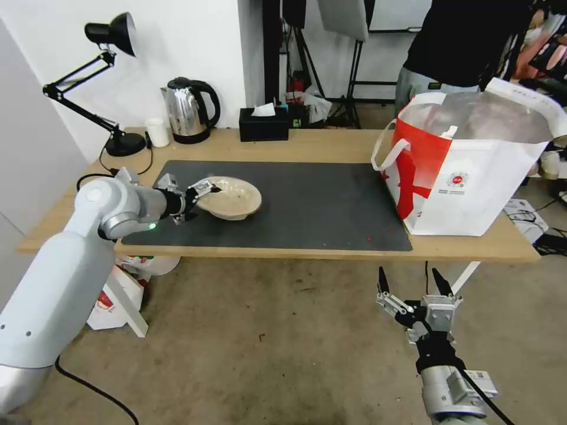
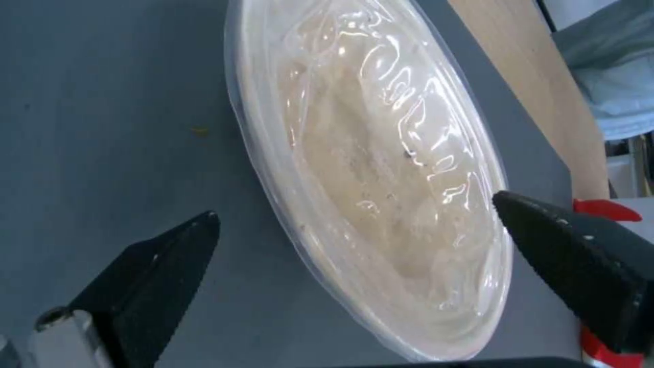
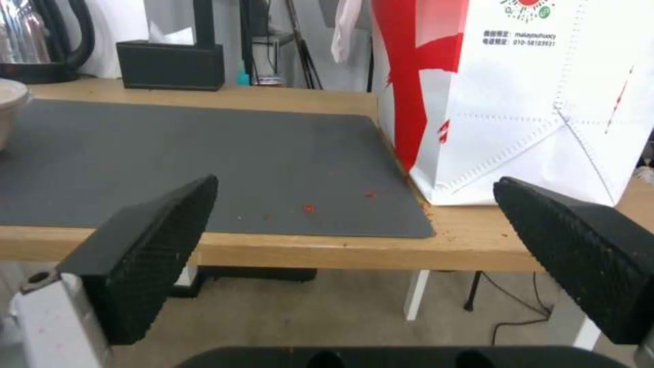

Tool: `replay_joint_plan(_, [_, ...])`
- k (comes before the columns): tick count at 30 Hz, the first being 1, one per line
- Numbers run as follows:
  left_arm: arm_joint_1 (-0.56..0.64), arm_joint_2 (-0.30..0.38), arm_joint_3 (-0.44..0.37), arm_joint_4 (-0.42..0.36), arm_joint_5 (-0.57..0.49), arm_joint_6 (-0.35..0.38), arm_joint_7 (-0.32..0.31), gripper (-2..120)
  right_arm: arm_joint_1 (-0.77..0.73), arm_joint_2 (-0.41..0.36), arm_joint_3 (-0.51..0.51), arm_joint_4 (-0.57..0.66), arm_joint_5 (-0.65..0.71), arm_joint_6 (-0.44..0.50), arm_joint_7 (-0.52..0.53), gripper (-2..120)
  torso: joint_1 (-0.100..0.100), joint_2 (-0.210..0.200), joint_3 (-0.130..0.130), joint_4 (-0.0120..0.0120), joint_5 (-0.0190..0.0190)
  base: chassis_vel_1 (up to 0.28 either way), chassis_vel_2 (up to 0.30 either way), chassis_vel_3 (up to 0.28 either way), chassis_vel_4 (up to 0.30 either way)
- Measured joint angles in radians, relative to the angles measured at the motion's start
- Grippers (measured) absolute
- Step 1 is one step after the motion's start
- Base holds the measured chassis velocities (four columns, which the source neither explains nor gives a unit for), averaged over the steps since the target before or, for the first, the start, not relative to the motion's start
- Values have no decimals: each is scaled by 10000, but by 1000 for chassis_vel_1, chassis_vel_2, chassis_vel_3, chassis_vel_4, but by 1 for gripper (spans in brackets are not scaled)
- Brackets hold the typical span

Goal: Pick up the trash from the table and place it into the takeout bag.

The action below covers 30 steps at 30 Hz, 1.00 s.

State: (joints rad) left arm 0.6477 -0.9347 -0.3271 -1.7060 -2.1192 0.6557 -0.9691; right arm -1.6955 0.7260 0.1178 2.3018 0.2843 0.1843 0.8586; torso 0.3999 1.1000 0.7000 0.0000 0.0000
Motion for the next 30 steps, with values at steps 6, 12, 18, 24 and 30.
replay_joint_plan(6, [-120,-63,113,231,83,-8,236,100,0,0,0,0,0,0,0,100,1,0,0,1,0,0,0,0,0])
replay_joint_plan(12, [-286,-185,273,401,153,-14,296,100,0,0,1,0,0,0,0,100,1,0,0,0,1,0,0,0,0])
replay_joint_plan(18, [-564,-479,543,706,329,-26,379,100,0,0,0,0,0,0,0,100,1,0,1,0,0,0,0,0,0])
replay_joint_plan(24, [-707,-613,694,906,463,-36,476,100,0,0,0,0,0,0,0,100,1,0,1,0,0,0,0,0,0])
replay_joint_plan(30, [-703,-640,708,937,524,-38,484,100,0,0,1,-1,0,0,0,100,1,0,0,0,0,0,0,0,0])
